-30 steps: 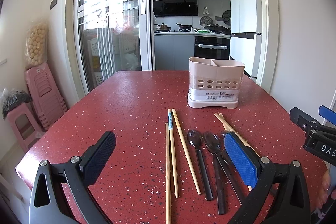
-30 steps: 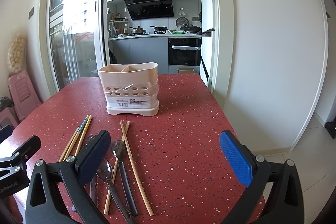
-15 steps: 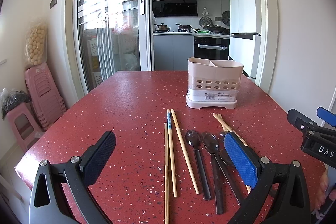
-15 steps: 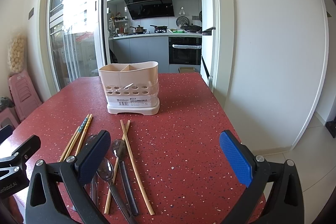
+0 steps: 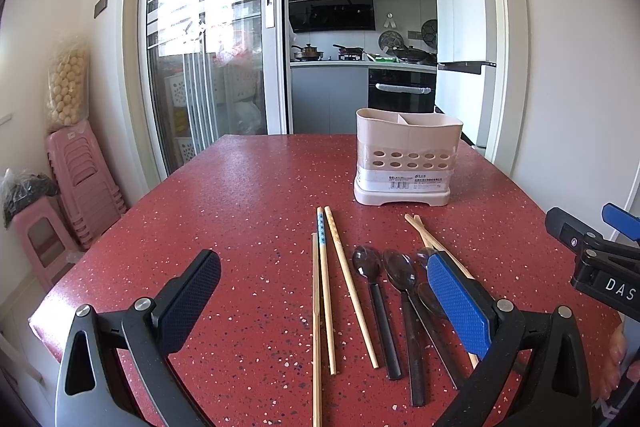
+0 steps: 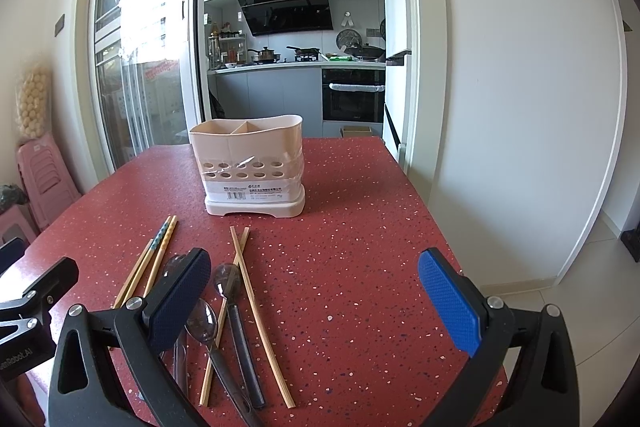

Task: Organize utensils

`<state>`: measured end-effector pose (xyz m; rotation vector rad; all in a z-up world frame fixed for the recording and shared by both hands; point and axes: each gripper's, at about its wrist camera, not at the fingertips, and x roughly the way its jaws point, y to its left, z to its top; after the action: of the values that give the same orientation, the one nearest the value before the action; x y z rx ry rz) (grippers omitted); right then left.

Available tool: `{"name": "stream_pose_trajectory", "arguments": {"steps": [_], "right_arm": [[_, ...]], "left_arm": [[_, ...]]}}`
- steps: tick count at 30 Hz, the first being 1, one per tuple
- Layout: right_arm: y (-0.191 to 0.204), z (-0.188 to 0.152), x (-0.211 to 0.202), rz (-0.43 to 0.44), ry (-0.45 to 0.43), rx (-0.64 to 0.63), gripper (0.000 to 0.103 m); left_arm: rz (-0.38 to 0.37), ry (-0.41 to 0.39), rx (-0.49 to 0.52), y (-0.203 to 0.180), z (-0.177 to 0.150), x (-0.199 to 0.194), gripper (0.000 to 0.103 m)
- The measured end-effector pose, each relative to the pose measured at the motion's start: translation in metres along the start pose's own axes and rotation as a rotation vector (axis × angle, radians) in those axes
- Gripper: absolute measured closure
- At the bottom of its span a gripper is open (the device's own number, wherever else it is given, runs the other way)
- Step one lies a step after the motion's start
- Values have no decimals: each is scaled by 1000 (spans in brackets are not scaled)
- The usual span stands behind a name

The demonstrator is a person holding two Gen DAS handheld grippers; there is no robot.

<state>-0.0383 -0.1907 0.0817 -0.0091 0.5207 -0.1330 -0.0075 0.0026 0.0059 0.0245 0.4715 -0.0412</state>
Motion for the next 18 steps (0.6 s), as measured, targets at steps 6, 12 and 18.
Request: {"name": "stream_pose_trajectory", "arguments": {"steps": [6,12,18], "right_arm": [[0,0,0,0,0,-1,0],[1,-2,0,3,3,0,0],[1,-2,0,4,4,1,0]], "left_arm": [[0,0,0,0,-1,0,0],[-2,1,-1,1,-1,0,0],[-3,2,-1,1,-1,0,0]]}}
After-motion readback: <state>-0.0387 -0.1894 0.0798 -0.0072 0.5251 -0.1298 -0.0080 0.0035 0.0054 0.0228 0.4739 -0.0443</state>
